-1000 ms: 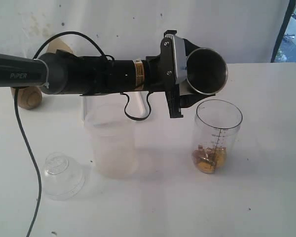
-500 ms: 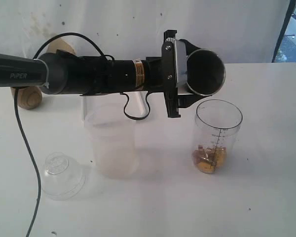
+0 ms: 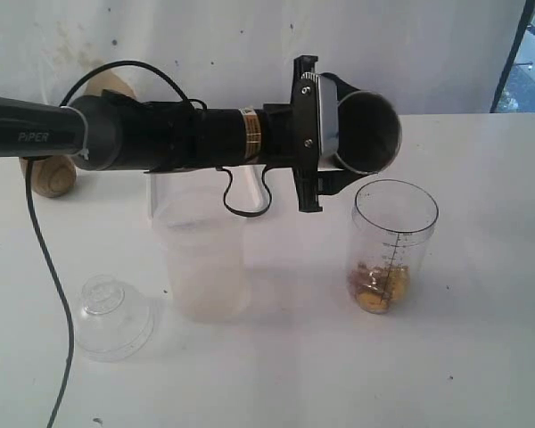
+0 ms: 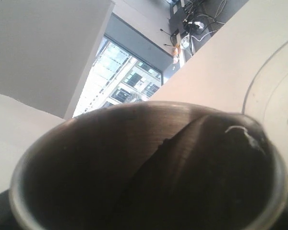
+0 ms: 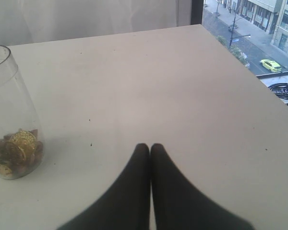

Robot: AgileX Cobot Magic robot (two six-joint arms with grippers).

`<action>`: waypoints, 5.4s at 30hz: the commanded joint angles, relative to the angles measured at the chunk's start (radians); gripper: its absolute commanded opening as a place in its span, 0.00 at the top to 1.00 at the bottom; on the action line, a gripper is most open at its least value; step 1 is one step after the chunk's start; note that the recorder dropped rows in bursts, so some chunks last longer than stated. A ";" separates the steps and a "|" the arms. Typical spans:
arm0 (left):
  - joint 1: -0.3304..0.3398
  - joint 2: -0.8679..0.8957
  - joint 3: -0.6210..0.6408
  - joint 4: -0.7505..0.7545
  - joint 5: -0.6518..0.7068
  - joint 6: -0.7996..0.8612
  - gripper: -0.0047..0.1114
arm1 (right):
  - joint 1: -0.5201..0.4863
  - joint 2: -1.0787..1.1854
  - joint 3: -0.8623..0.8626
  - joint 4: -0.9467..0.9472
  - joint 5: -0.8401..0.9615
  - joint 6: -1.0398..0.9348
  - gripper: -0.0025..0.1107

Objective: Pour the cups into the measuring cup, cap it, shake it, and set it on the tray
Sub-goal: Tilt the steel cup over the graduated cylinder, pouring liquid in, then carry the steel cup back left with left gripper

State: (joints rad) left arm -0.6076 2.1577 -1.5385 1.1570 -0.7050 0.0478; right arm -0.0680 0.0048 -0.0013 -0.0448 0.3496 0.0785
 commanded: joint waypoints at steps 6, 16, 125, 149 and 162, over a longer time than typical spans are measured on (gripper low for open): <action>-0.022 -0.017 -0.011 -0.049 0.001 0.048 0.96 | 0.003 -0.005 0.001 -0.003 -0.005 0.004 0.98; -0.022 -0.017 -0.011 -0.056 0.002 0.132 0.96 | 0.003 -0.005 0.001 -0.003 -0.005 0.004 0.98; 0.384 -0.231 0.399 -0.338 -0.304 -0.565 0.96 | 0.003 -0.005 0.001 -0.003 -0.005 0.004 0.98; 0.634 -0.164 0.631 -0.460 -0.384 -0.351 0.96 | 0.003 -0.005 0.001 -0.003 -0.005 0.004 0.98; 0.634 0.032 0.496 -0.525 -0.516 -0.278 0.96 | 0.003 -0.005 0.001 -0.003 -0.005 0.004 0.98</action>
State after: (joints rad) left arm 0.0270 2.1793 -0.9981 0.6376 -1.1655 -0.2294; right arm -0.0680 0.0048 -0.0013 -0.0448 0.3496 0.0785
